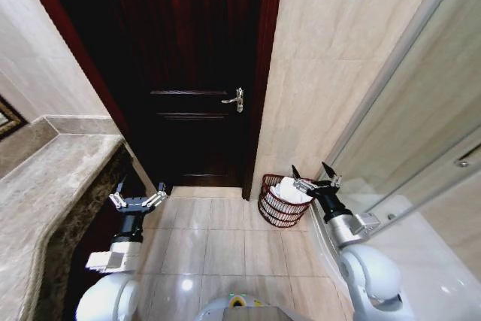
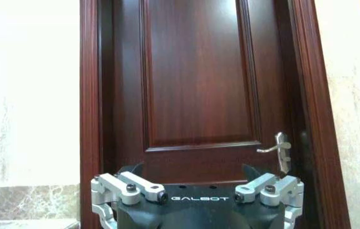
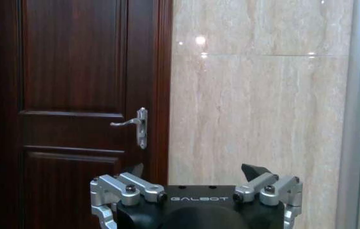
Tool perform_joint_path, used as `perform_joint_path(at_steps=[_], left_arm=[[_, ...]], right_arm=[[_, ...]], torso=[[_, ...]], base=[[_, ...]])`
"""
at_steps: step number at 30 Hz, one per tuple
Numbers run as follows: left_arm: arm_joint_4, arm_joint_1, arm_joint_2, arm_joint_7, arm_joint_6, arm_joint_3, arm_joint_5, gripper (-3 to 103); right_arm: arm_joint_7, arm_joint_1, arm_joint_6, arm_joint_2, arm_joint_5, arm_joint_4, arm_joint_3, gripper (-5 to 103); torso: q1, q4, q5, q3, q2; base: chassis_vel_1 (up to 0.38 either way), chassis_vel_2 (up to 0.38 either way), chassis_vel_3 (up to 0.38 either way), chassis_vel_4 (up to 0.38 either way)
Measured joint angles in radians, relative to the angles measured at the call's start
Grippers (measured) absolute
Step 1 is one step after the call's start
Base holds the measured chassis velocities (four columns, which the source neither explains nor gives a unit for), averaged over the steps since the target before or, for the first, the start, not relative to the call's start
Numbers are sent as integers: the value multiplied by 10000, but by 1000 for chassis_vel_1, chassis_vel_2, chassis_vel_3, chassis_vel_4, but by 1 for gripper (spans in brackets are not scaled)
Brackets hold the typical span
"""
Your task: Discard the used towel into the hamper.
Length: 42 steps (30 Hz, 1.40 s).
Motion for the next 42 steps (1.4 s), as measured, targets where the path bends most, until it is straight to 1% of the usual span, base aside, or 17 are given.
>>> perform_joint_path(at_steps=[5, 7, 11, 14, 18, 20, 23, 42], left_arm=[[-15, 86, -83, 10, -38, 57, 114, 100], [-19, 177, -108, 10, -171, 85, 179, 100], [-12, 201, -165, 54, -370, 68, 154, 100], [6, 160, -214, 53, -400, 41, 75, 100], [29, 144, -215, 19, -379, -2, 35, 100], [26, 191, -198, 4, -250, -61, -15, 100], [25, 226, -187, 7, -221, -110, -79, 100], [69, 269, -198, 51, -371, -108, -63, 100]], right_arm=[[-85, -185, 159, 14, 43, 0, 175, 100], [-136, -318, 322, 40, 71, -1, 282, 100], [-161, -332, 403, -7, 108, -59, 299, 100], [-185, -232, 404, -73, 121, -173, 276, 100], [-220, -77, 400, -116, 121, -334, 214, 100], [-270, 6, 387, -95, 115, -420, 140, 100], [-313, 0, 382, -74, 110, -446, 112, 100], [-341, -146, 391, -179, 151, -405, 202, 100]], torso=[[0, 0, 0, -1, 0], [-1, 0, 2, -2, 0], [-1, -1, 1, -2, 0], [-1, -1, 1, -2, -1], [-1, 1, 2, -2, -1], [-1, 1, 1, -2, -2], [-1, 1, 0, -2, -2], [-3, 1, 0, -3, -3]], base=[[66, -56, -50, 74], [66, -66, -75, 59], [62, -75, -80, 50], [48, -79, -75, 59], [51, -40, -58, 51], [59, -57, -38, 65], [71, -45, -45, 47], [71, -29, -28, 72]])
